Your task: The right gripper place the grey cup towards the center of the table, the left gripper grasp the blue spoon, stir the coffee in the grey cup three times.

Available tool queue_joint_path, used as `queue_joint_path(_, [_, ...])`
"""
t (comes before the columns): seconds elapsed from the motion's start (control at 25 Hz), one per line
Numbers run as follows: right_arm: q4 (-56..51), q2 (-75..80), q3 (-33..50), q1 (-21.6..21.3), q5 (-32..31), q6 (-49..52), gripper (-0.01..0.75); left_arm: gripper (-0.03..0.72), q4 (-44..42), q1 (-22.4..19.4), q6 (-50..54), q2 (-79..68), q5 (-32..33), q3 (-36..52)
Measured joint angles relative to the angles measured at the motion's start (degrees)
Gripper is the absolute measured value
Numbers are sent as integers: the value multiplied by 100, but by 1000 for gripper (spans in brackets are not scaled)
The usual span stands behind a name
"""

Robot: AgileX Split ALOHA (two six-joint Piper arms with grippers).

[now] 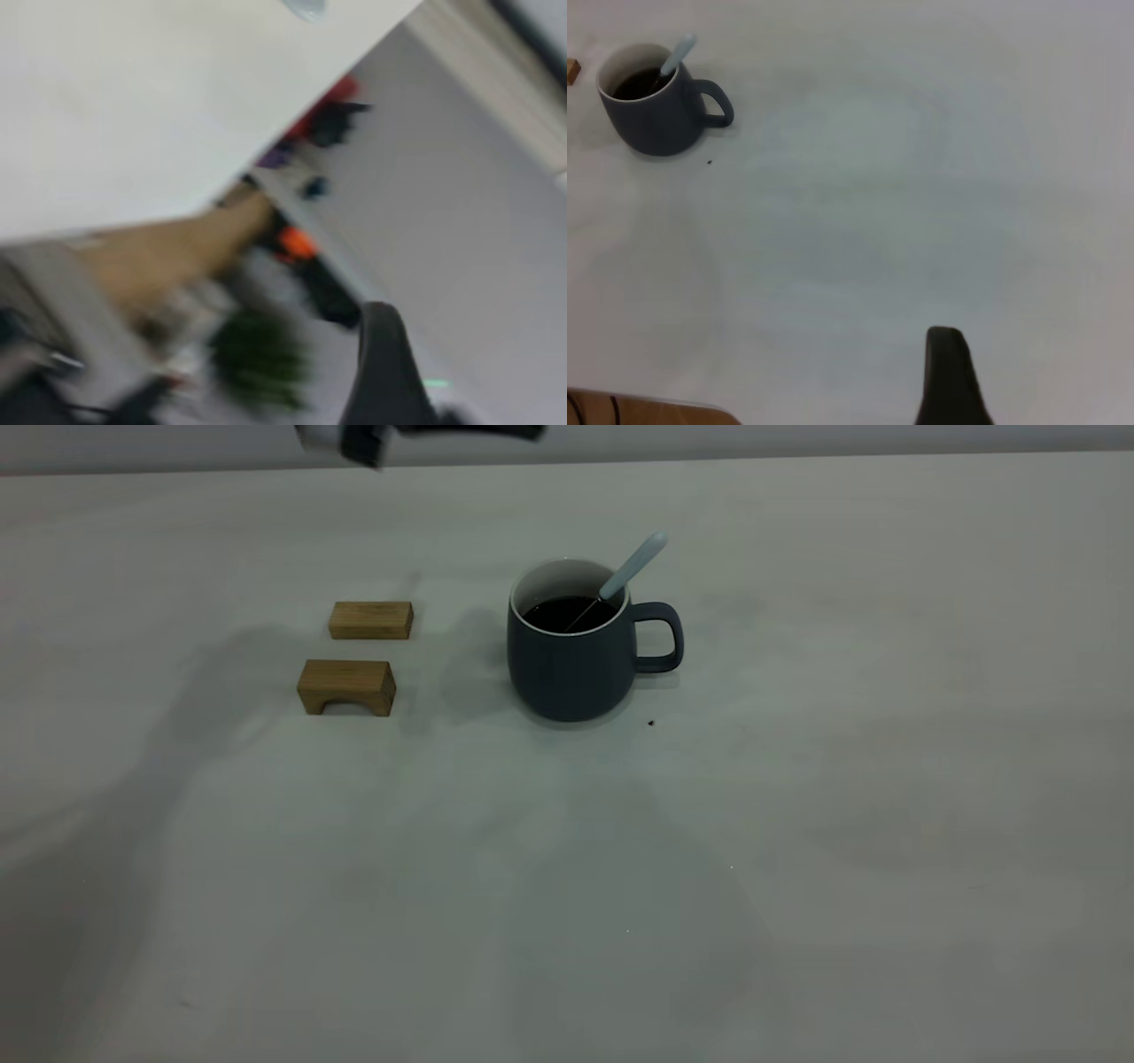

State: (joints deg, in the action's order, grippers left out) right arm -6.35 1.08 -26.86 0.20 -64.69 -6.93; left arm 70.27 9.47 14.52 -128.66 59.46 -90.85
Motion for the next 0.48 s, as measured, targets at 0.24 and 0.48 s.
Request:
queue_joint_path(0.24, [0,0,0,0,0,0,555,565,-1206,-13,-1000,1262,104,0])
queue_joint_path(0.48, [0,0,0,0,0,0,555,564,-1944,-122,-2257,2763,52,0])
